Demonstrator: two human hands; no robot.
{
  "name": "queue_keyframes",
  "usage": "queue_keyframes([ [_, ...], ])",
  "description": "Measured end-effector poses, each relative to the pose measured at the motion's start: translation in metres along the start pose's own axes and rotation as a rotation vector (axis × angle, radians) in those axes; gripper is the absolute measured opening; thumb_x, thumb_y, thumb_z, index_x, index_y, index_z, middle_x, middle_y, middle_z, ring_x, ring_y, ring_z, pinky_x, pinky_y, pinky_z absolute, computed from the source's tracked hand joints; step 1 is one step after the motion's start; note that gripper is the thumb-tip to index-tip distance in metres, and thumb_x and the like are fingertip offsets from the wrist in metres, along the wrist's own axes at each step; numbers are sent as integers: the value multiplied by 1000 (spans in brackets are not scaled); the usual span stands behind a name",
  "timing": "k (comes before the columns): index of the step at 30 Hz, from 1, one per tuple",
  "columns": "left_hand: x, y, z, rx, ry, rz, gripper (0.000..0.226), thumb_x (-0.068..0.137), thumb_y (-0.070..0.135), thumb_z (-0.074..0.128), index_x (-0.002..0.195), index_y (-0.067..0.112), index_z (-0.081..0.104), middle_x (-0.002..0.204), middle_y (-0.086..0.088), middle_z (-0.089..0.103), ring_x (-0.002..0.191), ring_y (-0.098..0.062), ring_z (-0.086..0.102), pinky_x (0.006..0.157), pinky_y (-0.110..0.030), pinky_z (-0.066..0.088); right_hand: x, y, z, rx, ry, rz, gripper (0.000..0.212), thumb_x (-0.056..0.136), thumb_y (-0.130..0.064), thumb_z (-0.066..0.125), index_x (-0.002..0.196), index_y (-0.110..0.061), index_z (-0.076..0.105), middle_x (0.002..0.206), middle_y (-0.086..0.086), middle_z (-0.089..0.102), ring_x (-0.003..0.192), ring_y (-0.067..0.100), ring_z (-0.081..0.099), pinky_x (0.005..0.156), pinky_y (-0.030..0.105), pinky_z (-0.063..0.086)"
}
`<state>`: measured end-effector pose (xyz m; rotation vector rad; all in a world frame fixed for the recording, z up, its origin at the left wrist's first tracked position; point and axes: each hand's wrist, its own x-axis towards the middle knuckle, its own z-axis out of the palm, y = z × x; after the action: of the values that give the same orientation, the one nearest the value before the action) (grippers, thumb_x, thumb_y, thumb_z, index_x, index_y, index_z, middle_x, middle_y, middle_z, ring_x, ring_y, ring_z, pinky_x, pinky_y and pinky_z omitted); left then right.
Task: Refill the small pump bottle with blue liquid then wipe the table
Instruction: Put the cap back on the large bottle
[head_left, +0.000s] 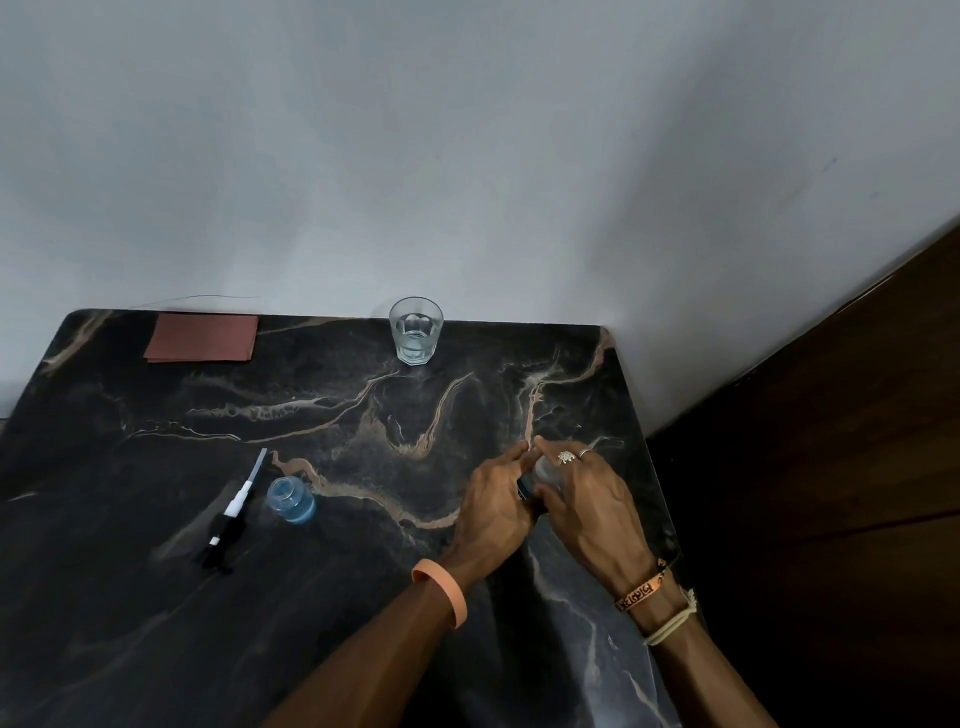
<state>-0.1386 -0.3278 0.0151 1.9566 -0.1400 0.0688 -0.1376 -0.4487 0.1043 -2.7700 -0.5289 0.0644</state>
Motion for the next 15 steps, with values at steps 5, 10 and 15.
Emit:
queue_keyframes([
  [5,-1,0,-1,-19,32,1,37,84,20,71,120,29,64,121,38,47,101,29,48,86,2,39,1,2,1,16,-51,57,23,98,-35,51,116,-24,60,112,-7,56,101,6,52,89,22,45],
  [10,1,1,-1,-36,-10,-1,35,84,24,73,118,31,65,121,27,60,103,10,61,88,-10,49,1,1,1,-33,-37,3,20,102,-26,45,106,-22,64,111,-7,58,99,7,53,87,26,47],
  [15,0,1,-1,-42,-3,-10,42,83,21,74,122,33,62,123,26,60,105,13,58,90,-7,46,2,-2,-1,-5,-22,2,20,102,-24,44,103,-21,64,109,-8,57,98,6,52,84,20,45],
])
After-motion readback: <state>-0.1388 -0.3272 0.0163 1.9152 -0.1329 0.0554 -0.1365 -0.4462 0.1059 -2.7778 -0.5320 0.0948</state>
